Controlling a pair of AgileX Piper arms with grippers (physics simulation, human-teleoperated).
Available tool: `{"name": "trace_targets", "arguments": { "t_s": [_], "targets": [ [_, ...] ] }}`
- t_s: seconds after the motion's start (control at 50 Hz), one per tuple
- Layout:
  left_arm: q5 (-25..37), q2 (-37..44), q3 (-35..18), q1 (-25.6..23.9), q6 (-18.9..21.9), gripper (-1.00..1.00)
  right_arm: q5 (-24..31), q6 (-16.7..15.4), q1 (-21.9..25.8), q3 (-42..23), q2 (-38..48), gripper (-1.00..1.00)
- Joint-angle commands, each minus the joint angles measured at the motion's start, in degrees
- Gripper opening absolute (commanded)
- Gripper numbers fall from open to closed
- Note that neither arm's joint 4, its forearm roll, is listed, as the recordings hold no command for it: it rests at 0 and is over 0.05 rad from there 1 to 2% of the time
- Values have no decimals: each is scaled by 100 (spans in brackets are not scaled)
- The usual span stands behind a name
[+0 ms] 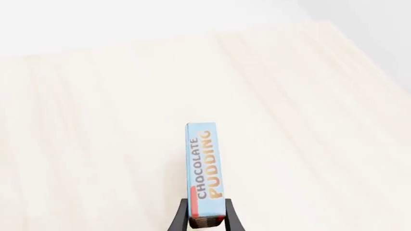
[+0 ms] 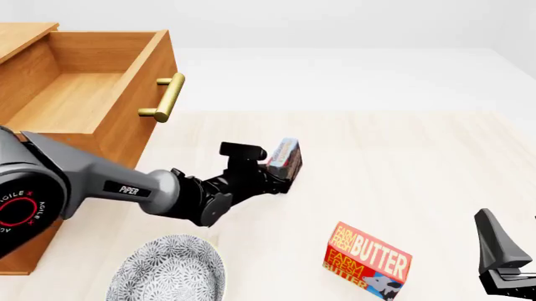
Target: Put the chocolate pudding in the top drawer of the cabinet and close it.
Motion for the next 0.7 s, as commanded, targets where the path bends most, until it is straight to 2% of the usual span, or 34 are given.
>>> {"name": "trace_targets", "arguments": {
  "t_s": [0.02,0.7],
  "targets": [
    [-30,-396,258,-51,103,-100,0,0,0,0,0,100],
    [413,-1755,614,-174,622,-100,0,0,0,0,0,100]
  ]
}}
